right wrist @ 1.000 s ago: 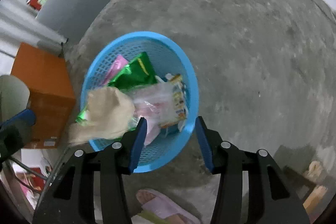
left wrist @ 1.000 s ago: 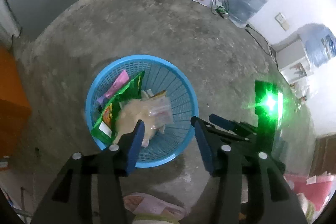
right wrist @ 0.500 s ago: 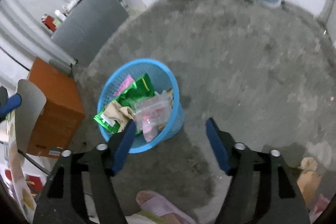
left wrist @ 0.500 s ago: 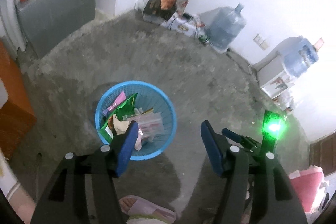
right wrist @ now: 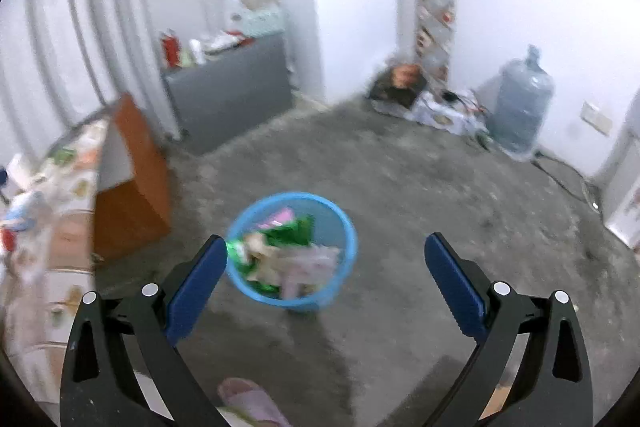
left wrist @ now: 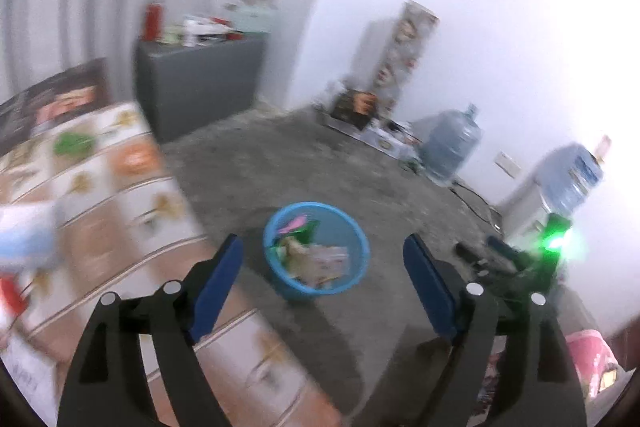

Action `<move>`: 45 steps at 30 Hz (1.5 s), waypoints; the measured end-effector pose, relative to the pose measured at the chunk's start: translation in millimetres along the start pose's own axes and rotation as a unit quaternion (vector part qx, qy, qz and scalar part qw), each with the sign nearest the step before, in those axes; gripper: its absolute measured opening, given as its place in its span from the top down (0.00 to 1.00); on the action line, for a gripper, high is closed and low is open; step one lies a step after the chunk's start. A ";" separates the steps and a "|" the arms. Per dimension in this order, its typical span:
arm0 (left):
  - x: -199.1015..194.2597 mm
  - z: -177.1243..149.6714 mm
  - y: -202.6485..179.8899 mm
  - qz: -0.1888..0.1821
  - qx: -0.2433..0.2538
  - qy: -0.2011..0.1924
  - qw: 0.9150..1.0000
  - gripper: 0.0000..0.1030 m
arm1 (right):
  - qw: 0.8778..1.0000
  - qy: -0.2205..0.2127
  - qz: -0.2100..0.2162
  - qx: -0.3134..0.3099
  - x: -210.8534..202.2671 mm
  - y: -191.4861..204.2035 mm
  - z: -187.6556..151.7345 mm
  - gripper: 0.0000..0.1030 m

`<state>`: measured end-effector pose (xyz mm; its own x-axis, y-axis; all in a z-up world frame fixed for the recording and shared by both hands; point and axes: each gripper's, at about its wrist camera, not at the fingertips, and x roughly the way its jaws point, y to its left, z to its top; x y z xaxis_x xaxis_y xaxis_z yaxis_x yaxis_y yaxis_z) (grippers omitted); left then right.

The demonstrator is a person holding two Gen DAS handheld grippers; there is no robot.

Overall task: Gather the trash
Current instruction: 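Move both grippers back to the table, then grasp the red wrapper with the left gripper while the right grasps the blue-and-white box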

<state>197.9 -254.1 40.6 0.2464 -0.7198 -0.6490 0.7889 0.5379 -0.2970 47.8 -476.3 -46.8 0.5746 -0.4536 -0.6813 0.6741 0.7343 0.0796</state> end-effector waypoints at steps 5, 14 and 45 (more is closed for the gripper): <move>-65.2 -46.2 51.4 0.077 -0.022 -0.027 0.996 0.17 | 0.996 -0.006 0.085 -0.002 -16.8 34.3 8.7 0.08; -159.2 -121.6 147.9 0.172 -0.141 -0.069 0.973 0.16 | 0.969 0.056 0.224 -0.085 -22.2 151.3 15.3 0.08; -46.5 -19.6 394.9 0.153 -0.109 0.281 0.941 0.25 | 0.775 0.183 0.381 -0.470 81.9 513.2 42.8 0.08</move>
<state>487.0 0.4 -60.3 0.0588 -0.2040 -0.9772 0.5806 0.8033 -0.1327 460.7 -158.2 -30.6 0.3532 0.3401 -0.8715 -0.5303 0.8402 0.1130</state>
